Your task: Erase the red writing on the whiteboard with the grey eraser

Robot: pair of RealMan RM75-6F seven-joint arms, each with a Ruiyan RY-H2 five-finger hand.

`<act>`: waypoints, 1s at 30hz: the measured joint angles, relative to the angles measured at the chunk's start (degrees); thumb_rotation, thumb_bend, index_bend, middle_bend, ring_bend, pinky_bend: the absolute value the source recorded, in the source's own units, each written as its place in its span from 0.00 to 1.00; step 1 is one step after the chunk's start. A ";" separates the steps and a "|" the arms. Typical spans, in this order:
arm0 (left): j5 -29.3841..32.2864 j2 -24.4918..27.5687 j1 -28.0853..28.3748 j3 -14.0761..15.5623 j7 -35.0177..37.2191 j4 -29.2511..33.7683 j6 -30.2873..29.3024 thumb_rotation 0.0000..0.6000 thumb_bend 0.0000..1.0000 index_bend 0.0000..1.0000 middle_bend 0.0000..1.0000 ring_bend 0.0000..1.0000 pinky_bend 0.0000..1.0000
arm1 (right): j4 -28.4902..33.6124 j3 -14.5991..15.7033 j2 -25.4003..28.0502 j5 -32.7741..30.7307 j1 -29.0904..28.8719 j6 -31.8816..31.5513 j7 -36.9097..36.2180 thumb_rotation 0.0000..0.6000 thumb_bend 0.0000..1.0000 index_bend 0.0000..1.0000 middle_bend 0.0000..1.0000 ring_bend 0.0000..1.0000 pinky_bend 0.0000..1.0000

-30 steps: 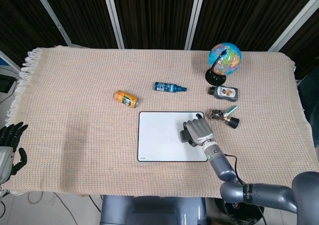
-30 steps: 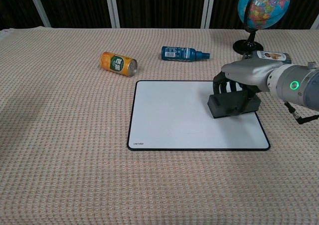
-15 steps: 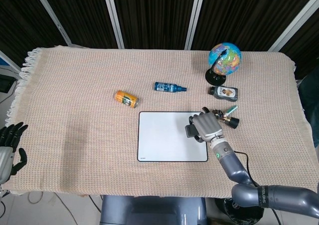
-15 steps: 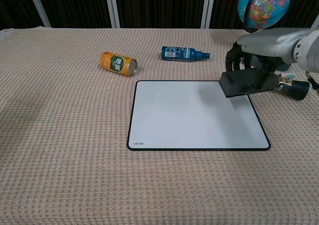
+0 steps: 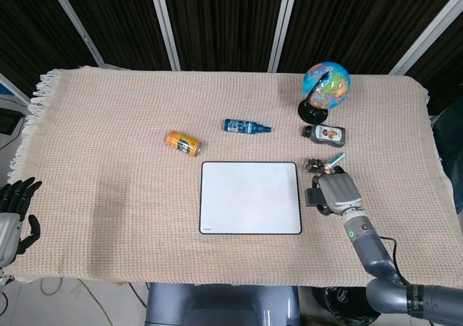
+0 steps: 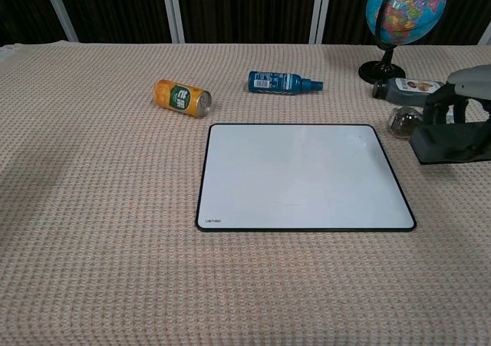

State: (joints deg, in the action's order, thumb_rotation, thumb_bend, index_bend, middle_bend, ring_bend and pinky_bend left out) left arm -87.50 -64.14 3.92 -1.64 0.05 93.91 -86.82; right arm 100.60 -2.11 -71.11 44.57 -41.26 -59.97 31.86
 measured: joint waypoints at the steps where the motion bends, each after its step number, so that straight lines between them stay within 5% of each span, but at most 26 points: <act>1: 0.01 -0.01 0.00 -0.01 0.00 0.01 0.00 1.00 0.73 0.09 0.04 0.00 0.00 | -0.94 0.16 -0.33 0.03 0.34 0.07 -0.38 1.00 0.47 0.65 0.62 0.43 0.16; 8: 0.03 0.00 0.00 -0.05 0.03 -0.02 -0.04 1.00 0.73 0.09 0.04 0.00 0.00 | -8.65 0.83 -4.48 -0.13 2.78 0.49 -2.92 1.00 0.46 0.65 0.61 0.43 0.16; 12: 0.06 -0.01 0.03 -0.05 -0.02 -0.06 0.04 1.00 0.73 0.09 0.04 0.00 0.00 | -10.89 1.07 -6.10 0.32 4.10 1.22 -4.62 1.00 0.37 0.63 0.57 0.42 0.16; 14: 0.07 -0.02 0.03 -0.07 -0.03 -0.06 0.02 1.00 0.73 0.09 0.04 0.00 0.00 | -11.05 1.17 -6.20 0.74 4.41 1.96 -5.18 1.00 0.30 0.56 0.52 0.40 0.16; 18: 0.10 -0.02 -0.01 -0.06 -0.07 -0.08 -0.01 1.00 0.73 0.09 0.04 0.00 0.00 | -11.07 1.02 -6.17 2.13 4.95 2.47 -6.32 1.00 0.15 0.26 0.29 0.31 0.16; 22: 0.17 -0.04 0.01 -0.05 -0.19 -0.14 0.08 1.00 0.73 0.09 0.04 0.00 0.00 | -10.17 0.67 -5.43 2.84 5.22 2.76 -6.75 1.00 0.11 0.07 0.15 0.23 0.16; 30: 0.30 -0.08 -0.01 -0.08 -0.45 -0.27 0.12 1.00 0.73 0.09 0.04 0.00 0.00 | -5.58 -0.13 -1.97 2.34 5.42 1.98 -5.56 1.00 0.09 0.00 0.06 0.15 0.16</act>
State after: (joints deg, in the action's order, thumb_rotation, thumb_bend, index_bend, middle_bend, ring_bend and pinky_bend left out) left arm -87.20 -64.23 3.91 -1.72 -0.40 93.64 -86.70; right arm 95.02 -2.24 -73.08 46.91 -35.84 -57.98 26.30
